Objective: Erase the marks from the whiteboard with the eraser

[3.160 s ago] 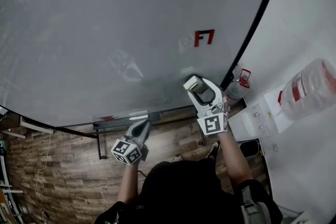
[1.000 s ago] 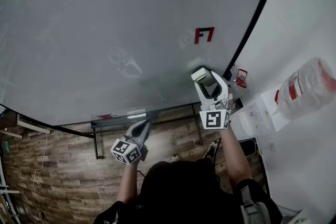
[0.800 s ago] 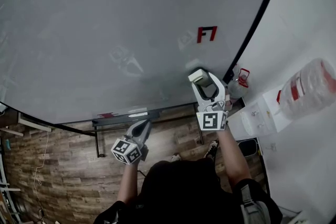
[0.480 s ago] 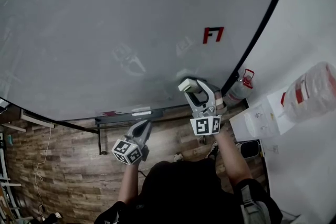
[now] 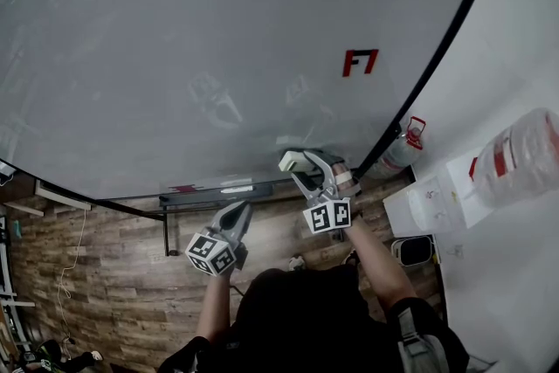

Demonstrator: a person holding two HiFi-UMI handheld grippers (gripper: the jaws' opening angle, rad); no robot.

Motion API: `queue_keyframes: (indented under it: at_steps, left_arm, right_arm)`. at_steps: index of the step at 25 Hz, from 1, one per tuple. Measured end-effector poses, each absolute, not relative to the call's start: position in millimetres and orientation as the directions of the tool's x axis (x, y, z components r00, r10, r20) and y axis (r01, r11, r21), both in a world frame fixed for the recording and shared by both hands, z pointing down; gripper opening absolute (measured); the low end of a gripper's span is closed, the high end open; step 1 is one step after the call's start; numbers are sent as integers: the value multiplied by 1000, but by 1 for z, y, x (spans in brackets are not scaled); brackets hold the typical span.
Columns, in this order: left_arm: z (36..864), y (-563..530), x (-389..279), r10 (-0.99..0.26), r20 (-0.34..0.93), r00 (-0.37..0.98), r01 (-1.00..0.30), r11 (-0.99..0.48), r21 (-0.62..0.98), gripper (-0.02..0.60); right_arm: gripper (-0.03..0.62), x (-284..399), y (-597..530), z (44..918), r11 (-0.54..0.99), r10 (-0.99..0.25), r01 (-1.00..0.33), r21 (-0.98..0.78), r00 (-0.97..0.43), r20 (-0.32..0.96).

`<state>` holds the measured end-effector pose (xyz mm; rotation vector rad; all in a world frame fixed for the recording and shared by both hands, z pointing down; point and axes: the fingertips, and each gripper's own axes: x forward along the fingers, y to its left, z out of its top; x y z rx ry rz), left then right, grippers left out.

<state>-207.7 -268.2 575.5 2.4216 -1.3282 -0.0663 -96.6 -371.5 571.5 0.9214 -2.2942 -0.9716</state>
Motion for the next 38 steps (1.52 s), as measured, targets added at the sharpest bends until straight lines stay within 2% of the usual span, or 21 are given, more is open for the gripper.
queue_keyframes:
  at_steps: [5, 11, 18, 23, 29, 38]
  left_arm:
    - [575, -268, -207, -822, 133, 553, -802, -483, 351, 11]
    - [573, -273, -197, -808, 124, 575, -788, -508, 348, 11]
    - [570, -274, -181, -787, 120, 605, -772, -542, 332, 11]
    - [572, -270, -184, -789, 118, 602, -772, -539, 336, 11]
    - [574, -268, -189, -795, 121, 594, -777, -529, 341, 11]
    - [579, -263, -197, -807, 133, 576, -790, -507, 346, 11]
  right_arm:
    - [258, -86, -374, 559, 493, -748, -385, 781, -646, 153]
    - [258, -52, -384, 520, 394, -795, -414, 820, -602, 78]
    - [258, -1, -397, 466, 267, -861, -519, 812, -507, -41]
    - [258, 29, -402, 443, 243, -895, -658, 713, -435, -96]
    - [258, 25, -405, 444, 236, -904, -728, 643, -408, -130]
    - [258, -24, -394, 468, 291, -871, -685, 668, -479, -110]
